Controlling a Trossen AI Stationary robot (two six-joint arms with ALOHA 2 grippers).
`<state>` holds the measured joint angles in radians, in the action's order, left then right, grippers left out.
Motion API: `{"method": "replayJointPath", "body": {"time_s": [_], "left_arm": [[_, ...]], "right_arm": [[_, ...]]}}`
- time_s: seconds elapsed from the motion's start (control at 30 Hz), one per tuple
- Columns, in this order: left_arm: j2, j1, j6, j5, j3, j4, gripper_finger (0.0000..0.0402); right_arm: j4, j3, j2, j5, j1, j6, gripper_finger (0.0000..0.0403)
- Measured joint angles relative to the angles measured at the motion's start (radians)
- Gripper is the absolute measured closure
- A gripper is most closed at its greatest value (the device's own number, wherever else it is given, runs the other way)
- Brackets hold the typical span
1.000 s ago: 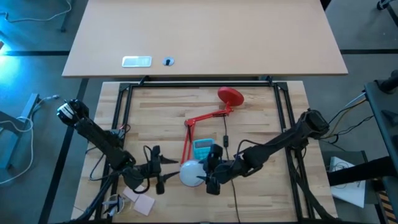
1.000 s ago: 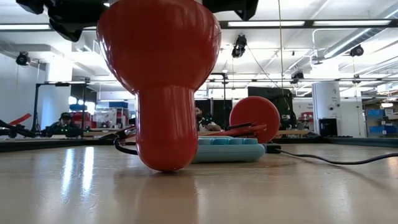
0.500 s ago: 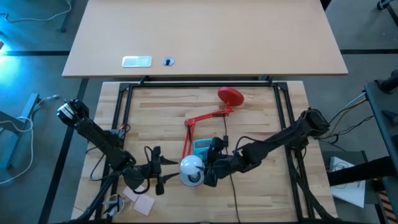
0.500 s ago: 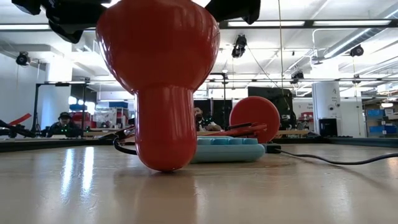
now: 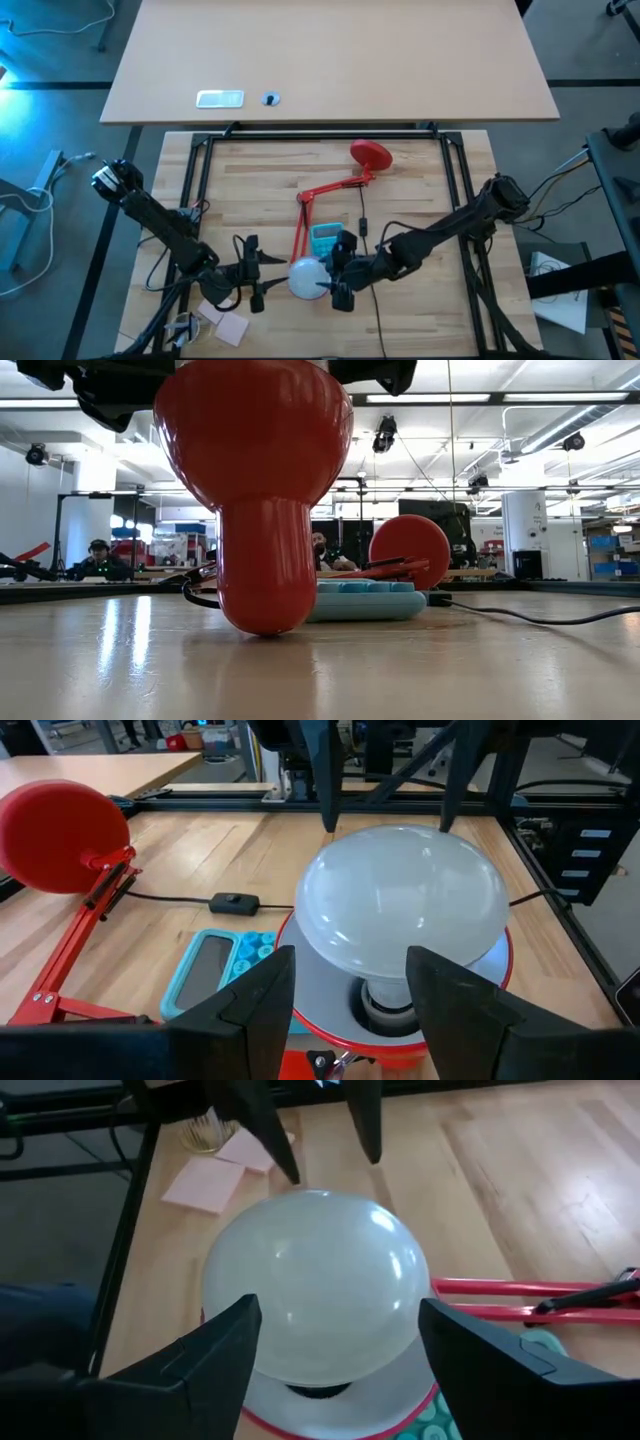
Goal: Screw lightbulb
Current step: Insert the lightbulb into the orange desk lamp
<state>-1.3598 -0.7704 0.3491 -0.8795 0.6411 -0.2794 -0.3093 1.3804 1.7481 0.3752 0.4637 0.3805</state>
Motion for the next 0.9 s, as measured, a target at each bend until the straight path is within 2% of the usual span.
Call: {"method": "replayJointPath", "body": {"time_s": [0.23, 0.43, 0.67, 0.9], "left_arm": [[0.0, -0.001, 0.003, 0.011, 0.0, 0.001, 0.0218], [-0.024, -0.001, 0.011, 0.115, 0.0, -0.009, 0.0218], [-0.067, 0.018, 0.062, 0.088, 0.0, -0.033, 0.0218], [-0.091, 0.046, 0.064, 0.13, 0.0, -0.043, 0.0218]], "right_arm": [[0.005, 0.0, 0.001, 0.008, -0.006, 0.004, 0.0131], [0.006, 0.0, 0.001, 0.011, -0.006, 0.013, 0.0137], [0.007, 0.0, 0.001, 0.012, -0.006, 0.013, 0.0134], [0.007, 0.0, 0.001, 0.012, -0.006, 0.013, 0.0126]]}}
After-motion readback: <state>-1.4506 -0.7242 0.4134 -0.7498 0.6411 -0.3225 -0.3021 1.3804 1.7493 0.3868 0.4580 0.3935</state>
